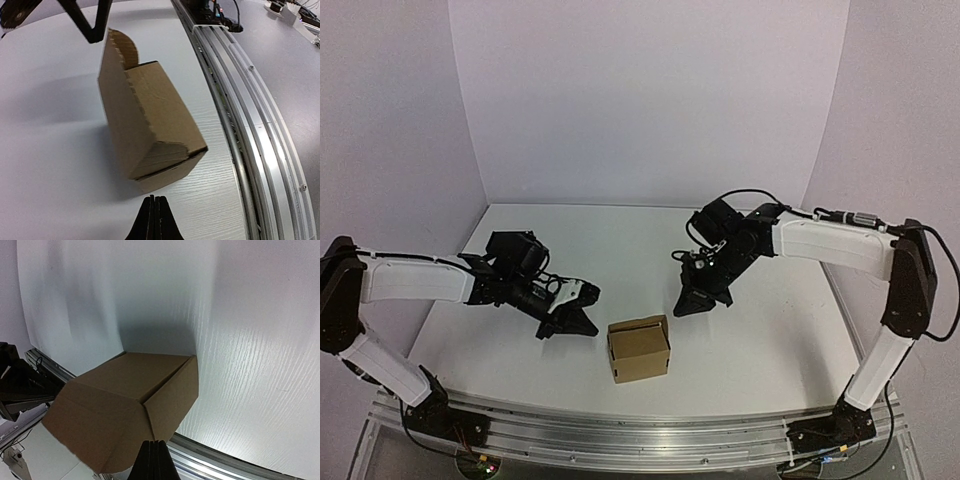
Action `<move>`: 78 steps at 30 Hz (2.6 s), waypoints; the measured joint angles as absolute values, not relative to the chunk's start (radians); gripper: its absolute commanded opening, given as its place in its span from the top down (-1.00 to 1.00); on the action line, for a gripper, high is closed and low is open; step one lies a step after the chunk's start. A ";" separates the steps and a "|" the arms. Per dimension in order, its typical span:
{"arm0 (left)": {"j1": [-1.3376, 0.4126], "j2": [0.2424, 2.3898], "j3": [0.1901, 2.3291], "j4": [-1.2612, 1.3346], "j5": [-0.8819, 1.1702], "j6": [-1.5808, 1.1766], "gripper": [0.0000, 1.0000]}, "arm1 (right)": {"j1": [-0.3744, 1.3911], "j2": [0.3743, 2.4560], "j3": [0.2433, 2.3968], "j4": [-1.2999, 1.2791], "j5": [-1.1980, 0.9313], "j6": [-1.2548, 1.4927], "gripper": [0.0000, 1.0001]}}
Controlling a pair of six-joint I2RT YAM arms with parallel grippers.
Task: Fold the paper box
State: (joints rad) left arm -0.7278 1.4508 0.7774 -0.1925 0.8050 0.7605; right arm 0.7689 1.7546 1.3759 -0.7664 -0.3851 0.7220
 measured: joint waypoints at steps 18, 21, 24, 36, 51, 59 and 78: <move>-0.707 1.594 0.950 -0.059 0.869 0.651 0.99 | 1.186 1.342 0.802 -0.142 0.057 0.686 1.00; -0.716 1.601 0.950 -0.057 0.884 0.658 0.99 | 1.201 1.386 0.778 -0.057 0.085 0.665 1.00; -0.732 1.604 0.950 -0.046 0.903 0.658 0.97 | 1.218 1.393 0.743 0.024 0.101 0.645 1.00; -0.746 1.610 0.950 -0.003 0.953 0.688 0.91 | 1.326 1.543 0.651 0.265 0.244 0.450 1.00; -0.800 1.656 0.948 -0.012 0.988 0.880 0.91 | 1.326 1.644 0.649 0.414 0.398 0.365 1.00; -0.828 1.679 0.933 -0.035 0.958 1.010 0.94 | 1.326 1.668 0.680 0.434 0.436 0.363 0.99; -0.846 1.673 0.905 0.000 0.853 1.116 0.41 | 1.267 1.269 0.698 0.058 0.358 0.507 -0.20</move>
